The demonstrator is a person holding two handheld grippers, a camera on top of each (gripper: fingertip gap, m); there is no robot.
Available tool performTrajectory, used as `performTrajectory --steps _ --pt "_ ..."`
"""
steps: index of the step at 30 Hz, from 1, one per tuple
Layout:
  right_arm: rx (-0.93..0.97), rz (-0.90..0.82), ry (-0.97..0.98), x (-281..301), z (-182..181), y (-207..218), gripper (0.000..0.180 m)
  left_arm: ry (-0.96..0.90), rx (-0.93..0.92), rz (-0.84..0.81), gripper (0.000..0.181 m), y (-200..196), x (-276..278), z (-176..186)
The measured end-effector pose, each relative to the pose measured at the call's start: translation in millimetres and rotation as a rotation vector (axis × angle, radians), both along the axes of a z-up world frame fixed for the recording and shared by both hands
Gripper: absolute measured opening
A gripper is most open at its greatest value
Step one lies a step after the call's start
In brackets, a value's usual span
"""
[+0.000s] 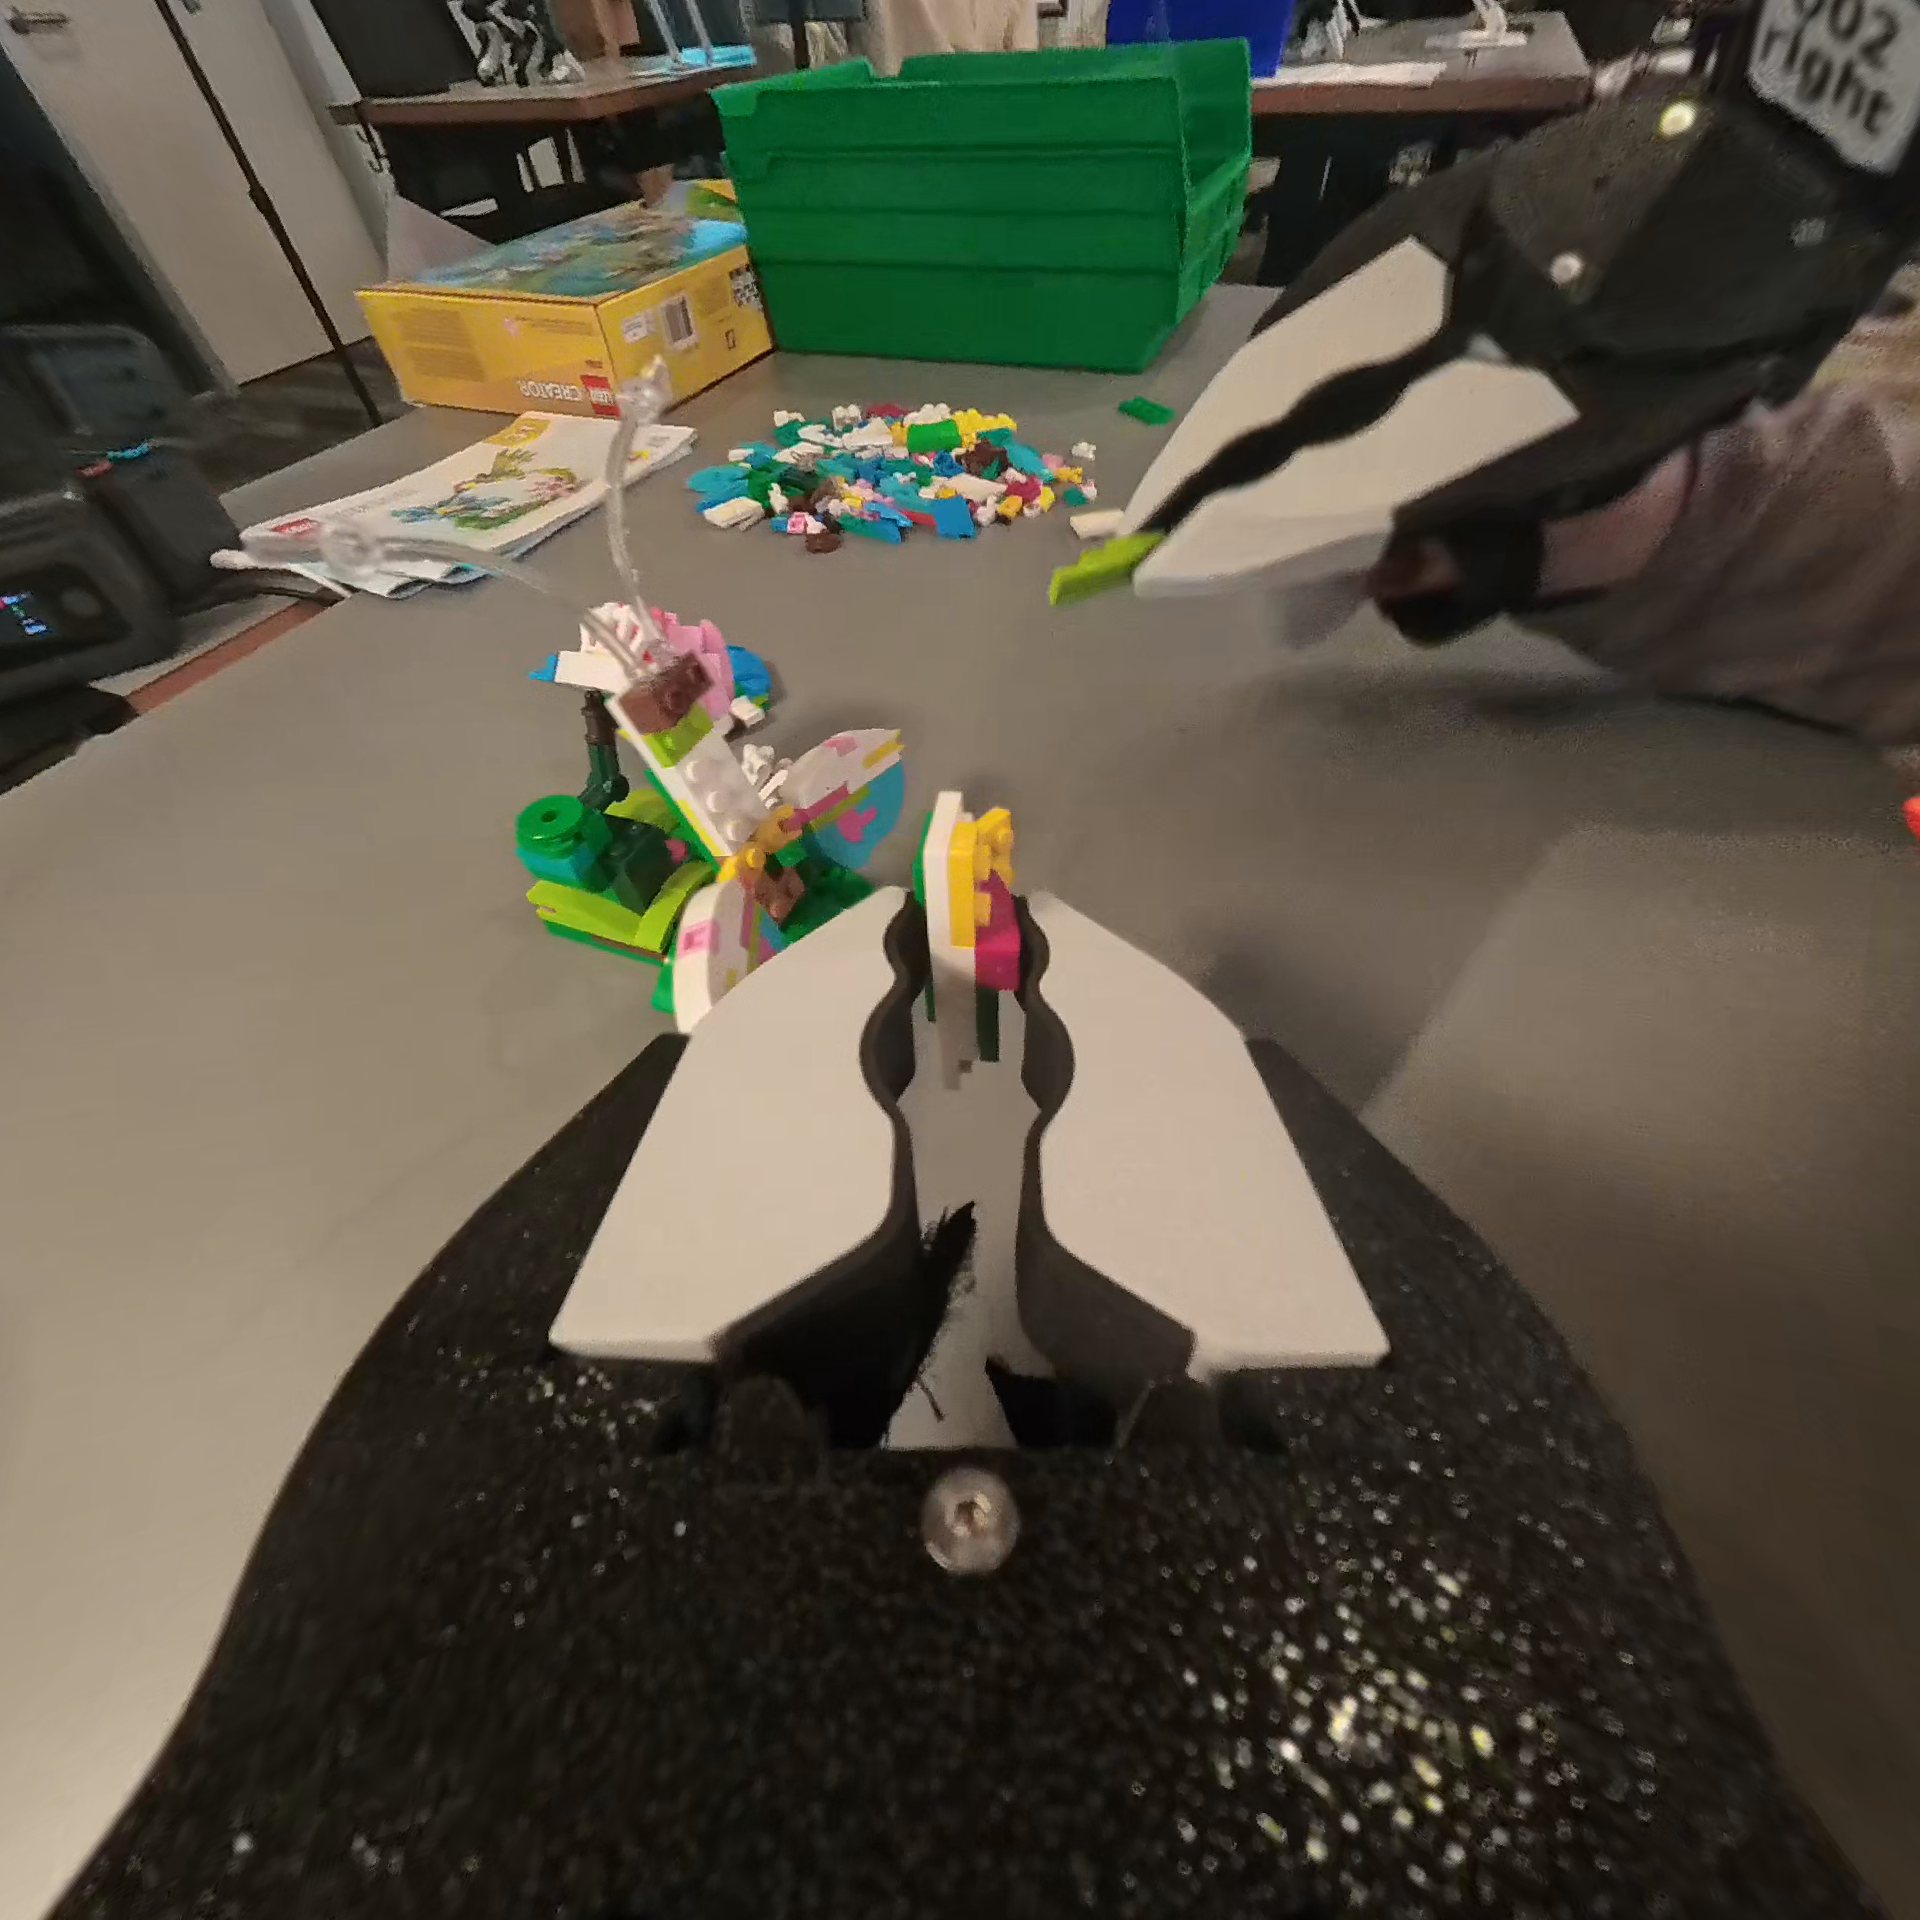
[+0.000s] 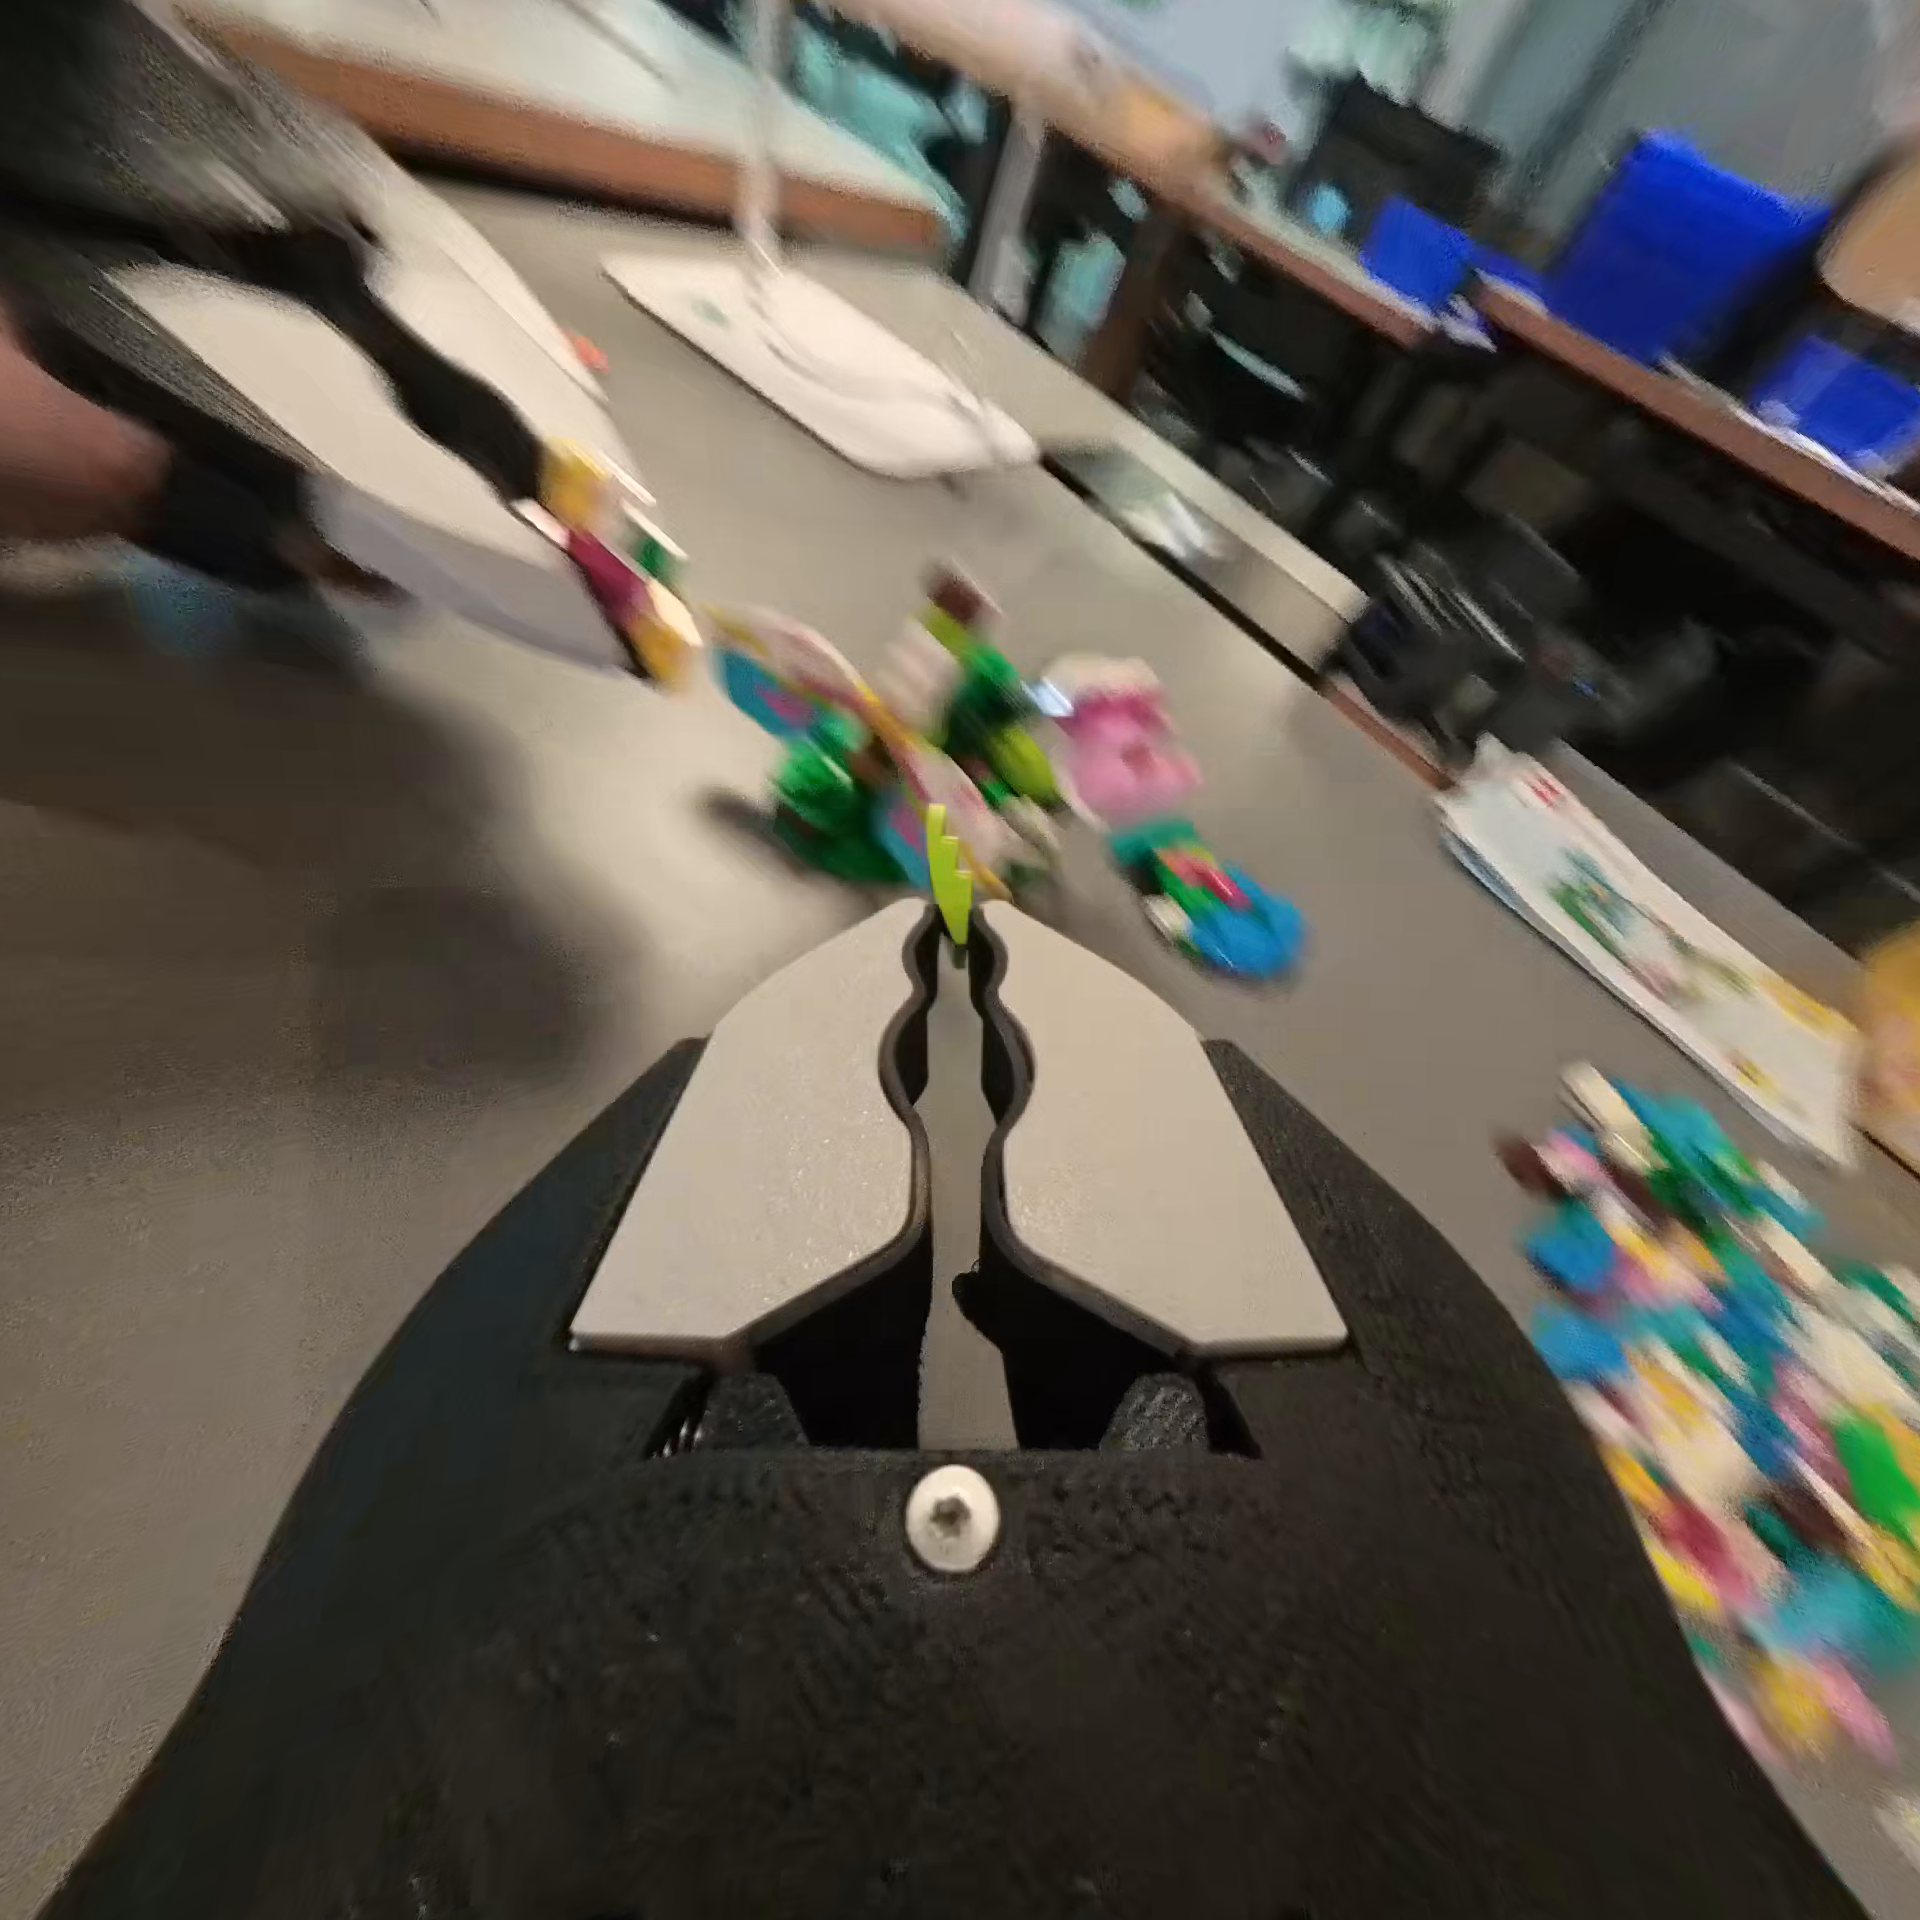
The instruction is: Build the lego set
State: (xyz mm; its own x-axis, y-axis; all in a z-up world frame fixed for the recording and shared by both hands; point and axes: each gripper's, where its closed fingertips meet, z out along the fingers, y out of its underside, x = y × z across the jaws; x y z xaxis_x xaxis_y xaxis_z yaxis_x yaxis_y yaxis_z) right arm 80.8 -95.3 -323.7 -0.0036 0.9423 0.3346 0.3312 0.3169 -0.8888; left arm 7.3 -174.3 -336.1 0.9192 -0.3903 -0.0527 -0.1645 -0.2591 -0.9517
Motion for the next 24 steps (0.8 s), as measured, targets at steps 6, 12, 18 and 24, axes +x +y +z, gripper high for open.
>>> performTrajectory --steps 6,12,18,24 --pt "0.139 -0.373 -0.233 106 -21 99 0.003 0.079 -0.01 -0.047 0.016 -1 14 -7" --pt "0.023 -0.589 -0.52 188 -54 152 0.003 0.125 -0.008 -0.078 0.016 -2 21 -9" --pt "0.066 -0.627 -0.515 188 -56 169 0.003 0.17 -0.019 -0.117 0.016 -4 28 -13" --pt "-0.065 -0.562 -0.526 186 -63 157 0.026 0.182 -0.03 -0.127 0.016 -5 30 -16"
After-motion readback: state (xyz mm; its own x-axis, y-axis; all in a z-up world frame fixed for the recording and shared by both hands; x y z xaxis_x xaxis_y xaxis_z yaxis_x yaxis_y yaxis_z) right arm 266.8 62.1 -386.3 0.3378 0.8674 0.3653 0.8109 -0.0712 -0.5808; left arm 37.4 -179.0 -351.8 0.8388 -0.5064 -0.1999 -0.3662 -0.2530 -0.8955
